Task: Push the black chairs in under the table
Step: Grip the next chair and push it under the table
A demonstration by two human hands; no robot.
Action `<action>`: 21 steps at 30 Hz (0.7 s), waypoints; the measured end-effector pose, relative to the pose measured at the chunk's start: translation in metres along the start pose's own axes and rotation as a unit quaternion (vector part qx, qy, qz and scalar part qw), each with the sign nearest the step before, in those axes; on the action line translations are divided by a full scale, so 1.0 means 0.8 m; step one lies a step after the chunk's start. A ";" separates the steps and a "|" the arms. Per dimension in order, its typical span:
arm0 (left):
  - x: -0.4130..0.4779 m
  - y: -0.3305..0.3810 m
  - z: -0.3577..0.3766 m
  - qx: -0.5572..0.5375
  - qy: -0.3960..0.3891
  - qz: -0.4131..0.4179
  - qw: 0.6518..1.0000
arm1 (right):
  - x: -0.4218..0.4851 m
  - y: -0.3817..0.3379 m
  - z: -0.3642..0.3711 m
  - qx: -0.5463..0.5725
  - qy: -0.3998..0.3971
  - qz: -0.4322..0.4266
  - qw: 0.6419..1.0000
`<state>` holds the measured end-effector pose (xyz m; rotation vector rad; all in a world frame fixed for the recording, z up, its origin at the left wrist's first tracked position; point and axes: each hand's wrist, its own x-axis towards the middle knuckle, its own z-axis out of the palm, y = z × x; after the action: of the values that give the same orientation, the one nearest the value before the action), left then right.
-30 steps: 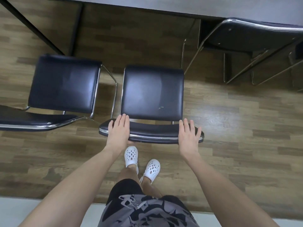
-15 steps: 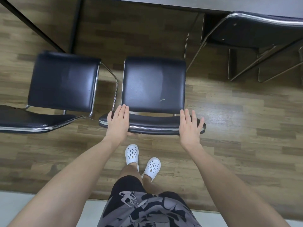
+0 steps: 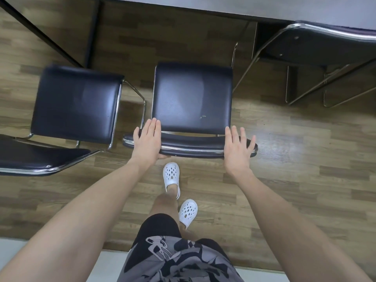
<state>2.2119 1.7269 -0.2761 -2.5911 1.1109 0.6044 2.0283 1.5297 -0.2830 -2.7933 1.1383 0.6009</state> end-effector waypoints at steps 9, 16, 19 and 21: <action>0.055 -0.010 -0.029 -0.009 0.012 0.010 1.000 | 0.052 -0.006 -0.023 0.002 0.015 0.002 1.000; 0.095 -0.023 -0.048 -0.009 0.033 0.023 0.999 | 0.092 -0.015 -0.040 -0.001 0.017 0.009 1.000; 0.115 -0.029 -0.055 -0.005 0.041 0.029 0.999 | 0.110 -0.018 -0.048 -0.004 0.016 0.014 1.000; 0.127 -0.033 -0.059 -0.001 0.045 0.033 0.998 | 0.121 -0.021 -0.053 -0.006 0.010 0.017 1.000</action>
<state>2.3074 1.6628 -0.2799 -2.6164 1.2278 0.5077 2.1163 1.4695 -0.2820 -2.8014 1.1908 0.5847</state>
